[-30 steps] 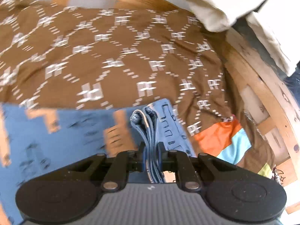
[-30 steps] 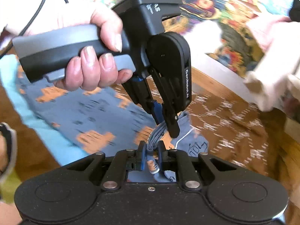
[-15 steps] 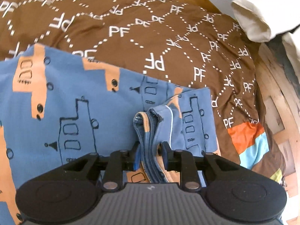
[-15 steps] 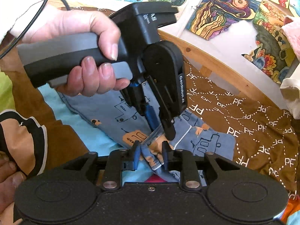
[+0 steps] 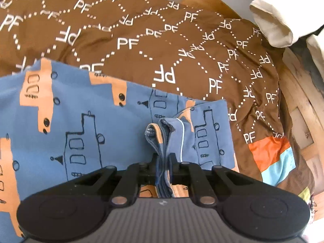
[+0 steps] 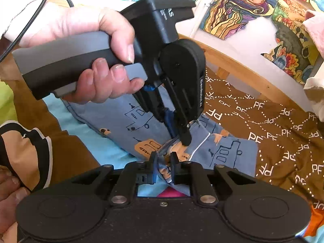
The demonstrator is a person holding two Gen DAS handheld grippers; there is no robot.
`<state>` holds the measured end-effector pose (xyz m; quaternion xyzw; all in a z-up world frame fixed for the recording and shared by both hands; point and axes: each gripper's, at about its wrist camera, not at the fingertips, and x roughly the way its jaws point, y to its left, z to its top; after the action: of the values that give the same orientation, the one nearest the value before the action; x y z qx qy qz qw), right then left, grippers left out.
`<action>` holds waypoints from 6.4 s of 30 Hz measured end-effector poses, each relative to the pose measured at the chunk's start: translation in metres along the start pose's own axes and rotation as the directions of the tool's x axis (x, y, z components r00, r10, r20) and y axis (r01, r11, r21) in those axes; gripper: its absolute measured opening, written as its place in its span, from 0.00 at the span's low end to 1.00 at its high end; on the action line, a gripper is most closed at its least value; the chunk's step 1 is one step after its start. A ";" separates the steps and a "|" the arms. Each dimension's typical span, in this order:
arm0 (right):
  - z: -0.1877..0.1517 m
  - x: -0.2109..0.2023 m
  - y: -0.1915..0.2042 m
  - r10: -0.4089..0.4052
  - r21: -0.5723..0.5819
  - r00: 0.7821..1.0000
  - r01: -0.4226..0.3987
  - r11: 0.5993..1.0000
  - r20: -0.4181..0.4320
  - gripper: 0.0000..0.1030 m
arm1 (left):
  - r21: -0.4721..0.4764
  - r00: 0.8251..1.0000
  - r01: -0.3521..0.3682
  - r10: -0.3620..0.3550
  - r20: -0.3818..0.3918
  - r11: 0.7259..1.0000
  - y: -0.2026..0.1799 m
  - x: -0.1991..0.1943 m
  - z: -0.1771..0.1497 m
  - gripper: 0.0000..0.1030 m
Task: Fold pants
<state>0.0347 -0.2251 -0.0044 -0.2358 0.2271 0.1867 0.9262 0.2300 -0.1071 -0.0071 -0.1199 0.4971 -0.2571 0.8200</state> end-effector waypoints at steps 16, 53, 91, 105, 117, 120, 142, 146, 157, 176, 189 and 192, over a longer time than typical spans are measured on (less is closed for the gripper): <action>0.045 0.009 0.020 0.111 0.050 0.993 -0.113 0.992 0.051 0.12 | 0.076 0.994 -0.072 0.065 0.087 0.995 0.039 -0.055 0.003 0.09; 0.012 0.101 -0.130 -0.243 0.152 0.967 0.252 0.956 -0.071 0.88 | 0.000 0.838 -0.443 0.414 0.355 0.897 0.085 -0.053 -0.018 0.87; 0.074 0.088 -0.031 0.173 -0.097 0.983 -0.167 0.981 0.063 0.97 | -0.428 0.694 -0.329 0.522 0.495 0.842 0.202 -0.194 -0.089 0.45; 0.096 0.127 -0.022 0.137 -0.151 0.990 -0.133 0.980 0.016 0.94 | -0.370 0.726 -0.358 0.505 0.466 0.857 0.191 -0.187 -0.085 0.68; 0.053 0.098 -0.002 0.114 -0.112 0.991 -0.122 0.986 -0.076 0.96 | -0.464 0.678 -0.444 0.626 0.385 0.766 0.171 -0.182 -0.075 0.17; 0.057 0.084 -0.009 0.098 -0.109 0.995 -0.100 0.989 -0.022 0.97 | -0.398 0.667 -0.464 0.608 0.431 0.791 0.142 -0.182 -0.072 0.17; 0.009 0.003 -0.139 -0.131 0.226 0.990 0.141 0.964 -0.061 0.99 | 0.295 0.870 -0.319 0.154 0.468 0.901 -0.068 -0.076 -0.037 0.50; -0.006 0.015 -0.148 -0.144 0.232 0.984 0.166 0.958 -0.108 0.99 | 0.358 0.864 -0.388 0.199 0.463 0.849 -0.079 -0.047 -0.060 0.93; -0.021 0.033 -0.170 0.068 0.521 0.996 -0.086 0.849 0.054 0.96 | 0.565 0.901 -0.417 0.243 0.359 0.712 -0.068 -0.013 -0.103 0.74; -0.005 0.094 -0.154 0.274 0.595 0.956 -0.282 0.753 0.107 0.11 | 0.551 0.933 -0.349 0.228 0.277 0.758 -0.053 -0.009 -0.094 0.03; -0.007 0.065 -0.162 0.259 0.627 0.965 -0.180 0.758 -0.036 0.17 | 0.600 0.969 -0.238 0.145 0.200 0.764 -0.053 -0.010 -0.103 0.12; -0.013 0.071 -0.153 0.221 0.584 0.972 -0.133 0.801 -0.081 0.34 | 0.559 0.971 -0.213 0.112 0.210 0.801 -0.047 -0.025 -0.100 0.51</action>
<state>0.1580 -0.3406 0.0033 0.0638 0.3604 0.1777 0.9135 0.1187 -0.1272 -0.0153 0.1567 0.3337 -0.3134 0.8752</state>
